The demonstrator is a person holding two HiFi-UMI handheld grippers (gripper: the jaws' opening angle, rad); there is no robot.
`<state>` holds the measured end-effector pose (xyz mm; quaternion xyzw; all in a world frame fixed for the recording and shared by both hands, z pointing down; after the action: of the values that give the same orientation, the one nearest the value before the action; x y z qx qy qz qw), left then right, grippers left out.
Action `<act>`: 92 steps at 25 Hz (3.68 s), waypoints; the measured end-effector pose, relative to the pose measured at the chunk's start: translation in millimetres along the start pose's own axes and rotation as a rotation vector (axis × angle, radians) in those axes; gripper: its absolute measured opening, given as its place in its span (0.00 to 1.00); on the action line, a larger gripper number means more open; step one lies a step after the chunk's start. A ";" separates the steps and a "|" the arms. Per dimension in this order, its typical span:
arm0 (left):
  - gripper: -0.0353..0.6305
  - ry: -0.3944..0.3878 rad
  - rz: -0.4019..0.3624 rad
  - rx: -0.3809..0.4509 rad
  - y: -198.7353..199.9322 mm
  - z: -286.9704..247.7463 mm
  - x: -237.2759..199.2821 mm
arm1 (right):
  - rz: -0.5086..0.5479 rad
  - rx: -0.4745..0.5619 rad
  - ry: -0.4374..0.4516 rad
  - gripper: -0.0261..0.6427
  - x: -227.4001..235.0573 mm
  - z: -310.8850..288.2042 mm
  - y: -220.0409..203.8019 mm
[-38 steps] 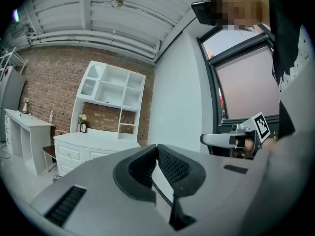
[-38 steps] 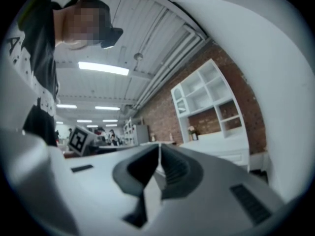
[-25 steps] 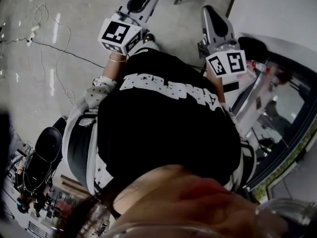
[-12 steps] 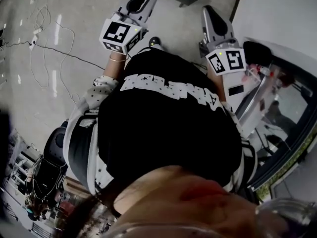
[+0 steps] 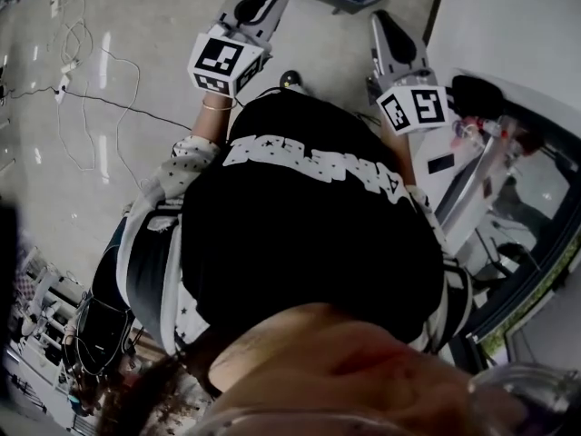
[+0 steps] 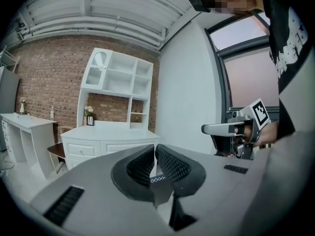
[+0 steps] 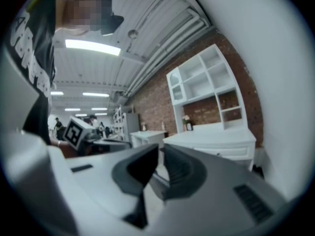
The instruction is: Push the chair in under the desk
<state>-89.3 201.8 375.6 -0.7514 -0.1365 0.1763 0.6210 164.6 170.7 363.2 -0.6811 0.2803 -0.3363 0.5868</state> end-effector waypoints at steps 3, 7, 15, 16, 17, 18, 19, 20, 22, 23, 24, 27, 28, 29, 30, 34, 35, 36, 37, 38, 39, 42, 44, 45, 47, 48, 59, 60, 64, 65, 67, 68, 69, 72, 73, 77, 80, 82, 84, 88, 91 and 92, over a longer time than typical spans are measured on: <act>0.12 -0.005 0.001 -0.015 -4.5 -0.6 -0.6 | 0.003 -0.012 -0.017 0.09 0.2 2.2 -5.7; 0.16 -0.014 -0.001 -0.043 -12.1 -4.2 -1.9 | 0.006 -0.032 -0.028 0.18 3.8 2.9 -13.0; 0.23 -0.018 -0.031 -0.121 -32.5 -13.3 -9.8 | 0.009 -0.085 -0.043 0.21 8.3 -1.7 -27.7; 0.24 -0.018 -0.035 -0.134 -36.0 -14.7 -10.6 | 0.016 -0.096 -0.042 0.22 9.4 -2.6 -30.3; 0.26 -0.018 -0.041 -0.147 -39.4 -16.4 -11.3 | 0.023 -0.107 -0.042 0.22 10.7 -3.6 -33.3; 0.27 -0.019 -0.051 -0.161 -42.4 -18.4 -11.9 | 0.029 -0.117 -0.042 0.22 12.2 -4.8 -36.4; 0.27 -0.020 -0.062 -0.172 -44.6 -20.7 -12.6 | 0.034 -0.128 -0.044 0.23 13.8 -6.2 -39.2; 0.28 -0.021 -0.072 -0.182 -46.1 -23.0 -13.5 | 0.039 -0.140 -0.044 0.24 15.1 -8.2 -41.3; 0.29 -0.022 -0.081 -0.194 -48.3 -26.0 -18.2 | 0.047 -0.165 -0.043 0.25 15.3 -14.6 -45.0; 0.29 -0.021 -0.083 -0.201 -49.6 -26.4 -22.8 | 0.050 -0.176 -0.042 0.25 13.9 -19.6 -47.1; 0.30 -0.019 -0.088 -0.210 -51.3 -26.4 -28.5 | 0.053 -0.187 -0.040 0.26 12.1 -25.6 -49.3; 0.32 -0.014 -0.123 -0.255 -58.3 -28.8 -41.8 | 0.064 -0.217 -0.032 0.27 10.2 -41.5 -56.4; 0.32 -0.012 -0.135 -0.271 -61.1 -30.6 -43.3 | 0.067 -0.228 -0.028 0.27 11.1 -44.4 -58.9; 0.32 -0.011 -0.145 -0.286 -63.8 -32.6 -44.1 | 0.071 -0.238 -0.024 0.28 12.4 -46.5 -61.4; 0.33 -0.010 -0.151 -0.300 -66.3 -34.6 -44.6 | 0.076 -0.248 -0.021 0.28 13.9 -48.3 -63.7; 0.34 -0.008 -0.159 -0.338 -75.4 -41.7 -56.0 | 0.092 -0.287 -0.019 0.30 18.4 -62.4 -73.3; 0.34 -0.006 -0.163 -0.348 -78.0 -43.5 -61.8 | 0.095 -0.300 -0.019 0.30 18.9 -68.4 -76.5; 0.34 -0.005 -0.169 -0.359 -80.5 -45.5 -66.9 | 0.099 -0.312 -0.018 0.30 19.6 -73.8 -79.6; 0.35 -0.005 -0.177 -0.371 -82.7 -47.8 -70.3 | 0.104 -0.323 -0.015 0.31 20.9 -77.8 -82.6; 0.35 -0.005 -0.184 -0.381 -84.8 -50.1 -72.3 | 0.108 -0.334 -0.012 0.31 22.7 -80.4 -85.2; 0.35 -0.006 -0.190 -0.392 -87.3 -52.6 -73.7 | 0.113 -0.345 -0.010 0.31 24.8 -82.4 -87.7; 0.35 -0.004 -0.207 -0.421 -95.6 -60.2 -77.6 | 0.133 -0.387 -0.010 0.32 30.4 -87.2 -95.2; 0.35 -0.008 -0.229 -0.435 -96.2 -64.6 -76.8 | 0.150 -0.414 -0.010 0.32 32.5 -89.0 -99.0; 0.35 -0.011 -0.240 -0.443 -96.4 -66.3 -75.6 | 0.159 -0.425 -0.007 0.33 33.0 -89.5 -100.6; 0.35 -0.015 -0.254 -0.461 -98.5 -69.0 -73.2 | 0.173 -0.442 0.003 0.33 33.9 -90.5 -103.4; 0.35 -0.016 -0.257 -0.467 -100.0 -70.2 -72.6 | 0.179 -0.449 0.007 0.33 34.5 -91.1 -104.6; 0.36 -0.016 -0.302 -0.480 -97.8 -69.5 -72.8 | 0.229 -0.495 0.053 0.33 32.1 -102.0 -111.5; 0.36 -0.017 -0.306 -0.483 -97.7 -69.7 -72.8 | 0.232 -0.501 0.057 0.33 31.8 -102.6 -112.6; 0.36 -0.017 -0.322 -0.486 -95.9 -72.5 -76.0 | 0.236 -0.518 0.056 0.33 31.2 -108.6 -115.6; 0.36 -0.018 -0.320 -0.487 -95.8 -73.9 -77.1 | 0.237 -0.523 0.052 0.33 31.4 -109.9 -116.2; 0.38 -0.027 -0.324 -0.499 -96.5 -77.6 -77.5 | 0.242 -0.530 0.041 0.33 32.6 -111.0 -116.9; 0.40 -0.033 -0.330 -0.506 -97.0 -79.3 -77.2 | 0.246 -0.534 0.036 0.33 33.6 -111.2 -117.0; 0.41 -0.038 -0.336 -0.511 -97.3 -80.4 -77.0 | 0.249 -0.537 0.033 0.33 34.4 -111.7 -116.9; 0.41 -0.047 -0.343 -0.508 -97.3 -80.4 -78.5 | 0.249 -0.540 0.032 0.32 35.1 -113.8 -116.3; 0.41 -0.048 -0.347 -0.508 -97.0 -80.6 -78.9 | 0.247 -0.539 0.029 0.32 35.2 -114.1 -116.2; 0.40 -0.054 -0.384 -0.527 -97.4 -86.0 -77.8 | 0.242 -0.537 0.016 0.32 37.1 -114.6 -117.0; 0.39 -0.065 -0.403 -0.534 -97.4 -88.1 -76.5 | 0.240 -0.536 0.013 0.32 37.4 -113.5 -117.4; 0.39 -0.068 -0.408 -0.536 -97.1 -88.6 -76.3 | 0.239 -0.537 0.011 0.32 37.2 -113.5 -116.9; 0.39 -0.071 -0.408 -0.536 -97.2 -88.8 -76.7 | 0.243 -0.539 0.008 0.32 36.9 -113.8 -116.7; 0.39 -0.080 -0.409 -0.539 -98.5 -90.1 -78.4 | 0.248 -0.541 0.005 0.32 36.8 -115.0 -118.1; 0.39 -0.080 -0.410 -0.544 -97.9 -90.5 -82.1 | 0.246 -0.542 0.006 0.32 35.5 -118.8 -117.7; 0.39 -0.078 -0.412 -0.546 -96.9 -90.5 -83.4 | 0.246 -0.543 0.007 0.32 35.0 -120.2 -116.9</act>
<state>-123.7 104.9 493.8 -0.8393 -0.3510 0.0327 0.4139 90.0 88.1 493.5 -0.7730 0.4425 -0.1778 0.4185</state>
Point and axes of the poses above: the fingertips, and each gripper's own axes: z backward along the fingers, x to its right, y out of its top, the point moved 9 cm from there along z, backward along the fingers, and after that the axes turned 2 degrees about z, right-handed, at the moved point
